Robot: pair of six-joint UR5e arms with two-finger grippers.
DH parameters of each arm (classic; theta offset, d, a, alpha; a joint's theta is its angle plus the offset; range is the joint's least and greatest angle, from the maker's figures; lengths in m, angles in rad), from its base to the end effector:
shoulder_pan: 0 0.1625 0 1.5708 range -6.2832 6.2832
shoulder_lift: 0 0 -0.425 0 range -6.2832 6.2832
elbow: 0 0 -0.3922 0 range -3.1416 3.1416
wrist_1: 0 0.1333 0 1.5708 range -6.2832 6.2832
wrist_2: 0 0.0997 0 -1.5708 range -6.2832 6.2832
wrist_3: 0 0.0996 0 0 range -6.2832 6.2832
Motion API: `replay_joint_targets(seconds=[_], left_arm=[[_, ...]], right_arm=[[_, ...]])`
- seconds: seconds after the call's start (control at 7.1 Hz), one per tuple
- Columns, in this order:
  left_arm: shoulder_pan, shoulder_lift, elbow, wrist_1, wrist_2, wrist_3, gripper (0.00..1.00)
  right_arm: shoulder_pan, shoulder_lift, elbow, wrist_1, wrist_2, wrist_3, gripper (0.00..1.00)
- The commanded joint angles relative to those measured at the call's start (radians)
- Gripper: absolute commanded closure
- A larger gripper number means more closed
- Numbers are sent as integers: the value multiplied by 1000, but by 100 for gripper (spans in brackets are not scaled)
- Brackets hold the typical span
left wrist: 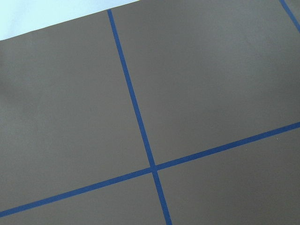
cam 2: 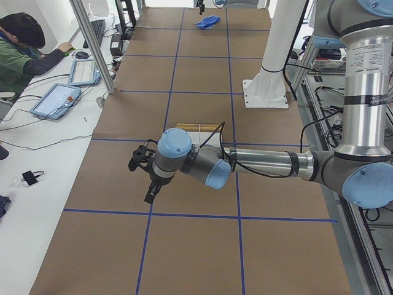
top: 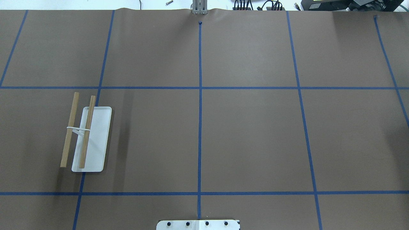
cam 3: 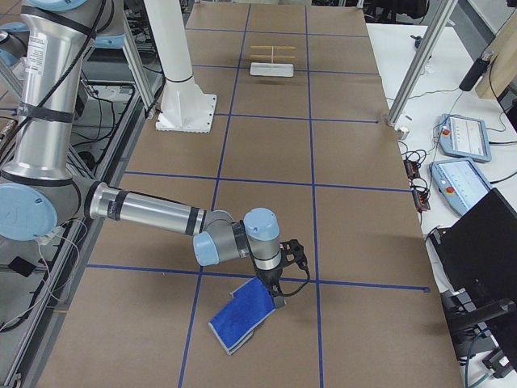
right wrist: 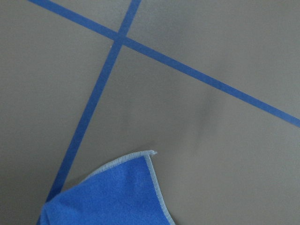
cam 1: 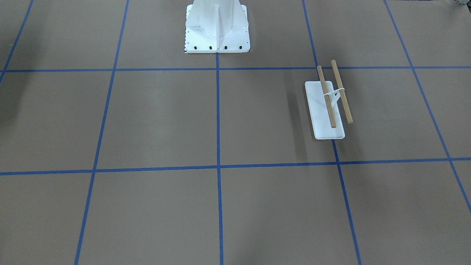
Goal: Hang towel on rack
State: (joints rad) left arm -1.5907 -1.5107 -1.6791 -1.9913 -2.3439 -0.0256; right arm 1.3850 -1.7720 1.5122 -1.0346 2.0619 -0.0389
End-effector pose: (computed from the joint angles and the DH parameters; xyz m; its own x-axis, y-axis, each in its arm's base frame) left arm -0.0734 -0.4860 0.5864 0.7212 0.2782 -0.6344 0.0362 0.8994 0.4356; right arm 0.0084 -0.4228 0.7370 0.8353 -0.3259 0.4427 0.2104 0.9335 0.2903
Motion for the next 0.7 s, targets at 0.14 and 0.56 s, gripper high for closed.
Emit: replay_joint_targets(seconds=[0.14,0.56], left_arm=[[0,9,-1,-3,0,-1,1],[0,21,-2,-6,-2,-1,1]], right_arm=[[-86,13,-41,151,88,208,0],[-125,-33,-52,211,95,186,0]])
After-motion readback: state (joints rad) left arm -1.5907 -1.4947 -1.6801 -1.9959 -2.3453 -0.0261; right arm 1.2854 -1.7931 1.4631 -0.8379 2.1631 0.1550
